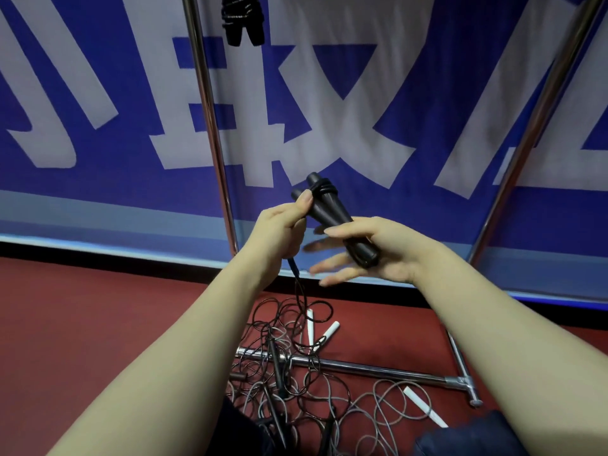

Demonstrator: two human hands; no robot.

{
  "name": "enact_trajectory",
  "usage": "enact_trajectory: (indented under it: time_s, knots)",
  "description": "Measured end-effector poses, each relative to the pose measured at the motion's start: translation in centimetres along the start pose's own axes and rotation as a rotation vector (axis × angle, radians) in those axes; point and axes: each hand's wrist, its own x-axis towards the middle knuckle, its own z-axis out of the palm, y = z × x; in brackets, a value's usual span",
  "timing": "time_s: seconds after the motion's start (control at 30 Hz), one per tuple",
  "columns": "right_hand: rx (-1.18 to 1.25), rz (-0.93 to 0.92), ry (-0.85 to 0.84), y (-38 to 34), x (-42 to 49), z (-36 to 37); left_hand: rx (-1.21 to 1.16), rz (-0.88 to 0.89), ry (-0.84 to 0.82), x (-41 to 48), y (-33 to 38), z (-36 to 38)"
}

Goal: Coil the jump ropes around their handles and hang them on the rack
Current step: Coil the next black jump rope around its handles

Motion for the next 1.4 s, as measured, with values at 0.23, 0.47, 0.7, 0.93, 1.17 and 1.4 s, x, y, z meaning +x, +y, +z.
enact_trajectory:
  time_s: [0.23, 0.47, 0.7, 0.93, 1.17, 1.4]
  knots:
    - [-0.183, -0.03, -0.008, -0.5, 0.1, 1.2, 0.027, 0.006, -0.1, 0.1, 0.1, -1.9]
    - [-0.564, -0.065, 0.171, -1.1, -0.1, 0.5, 0.364, -0.066, 0.028, 0.2, -0.2, -3.4]
    - [-0.556, -0.087, 0.311, -0.6, 0.4, 0.5, 0.341, -0.023, 0.07, 0.3, 0.0, -2.0]
    - [-1.121, -0.182, 0.599, 0.8, 1.3, 1.8, 0.176, -0.194, -0.106, -0.2, 0.1, -0.6]
    - [-1.5, -0.189, 0.725, 1.3, 1.3, 2.4, 0.139, -0.198, -0.099, -0.3, 0.8, 0.1]
    - [-1.764, -0.201, 0.786, 2.4, 2.0, 4.1, 0.096, -0.13, 0.05, -0.7, 0.6, 0.9]
